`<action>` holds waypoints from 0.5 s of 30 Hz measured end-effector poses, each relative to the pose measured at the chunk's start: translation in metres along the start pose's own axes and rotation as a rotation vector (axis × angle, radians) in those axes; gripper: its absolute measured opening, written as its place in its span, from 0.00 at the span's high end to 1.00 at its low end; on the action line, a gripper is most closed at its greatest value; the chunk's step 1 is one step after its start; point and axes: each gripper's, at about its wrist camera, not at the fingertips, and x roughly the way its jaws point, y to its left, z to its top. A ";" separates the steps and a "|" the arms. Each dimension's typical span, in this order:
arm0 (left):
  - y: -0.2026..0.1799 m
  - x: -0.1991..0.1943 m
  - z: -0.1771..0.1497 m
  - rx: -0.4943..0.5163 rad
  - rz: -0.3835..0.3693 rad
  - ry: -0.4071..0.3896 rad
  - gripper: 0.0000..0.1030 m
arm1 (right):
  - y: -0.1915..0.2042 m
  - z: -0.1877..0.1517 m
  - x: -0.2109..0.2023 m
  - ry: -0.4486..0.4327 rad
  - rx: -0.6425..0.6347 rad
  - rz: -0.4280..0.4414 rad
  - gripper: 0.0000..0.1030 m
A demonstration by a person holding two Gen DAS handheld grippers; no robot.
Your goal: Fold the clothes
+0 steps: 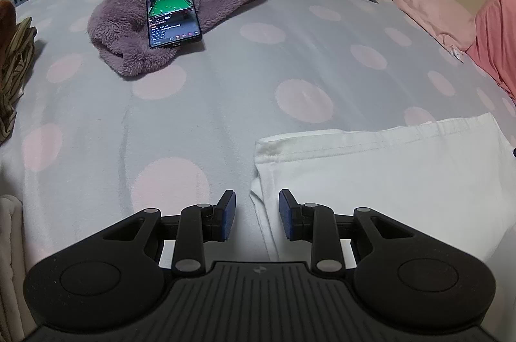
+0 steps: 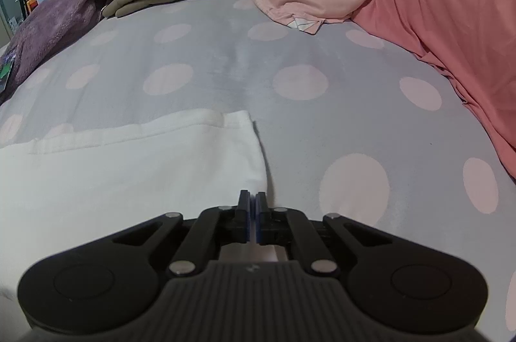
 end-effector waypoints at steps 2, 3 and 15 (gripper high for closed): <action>0.001 0.001 -0.001 0.000 -0.003 -0.001 0.74 | 0.001 -0.001 -0.002 0.004 0.011 -0.014 0.92; 0.002 0.002 -0.001 0.000 -0.005 -0.001 0.74 | 0.000 -0.002 -0.004 0.003 0.022 -0.022 0.91; 0.013 0.009 0.006 -0.018 -0.036 -0.023 0.74 | 0.020 -0.016 -0.047 -0.042 0.003 -0.009 0.78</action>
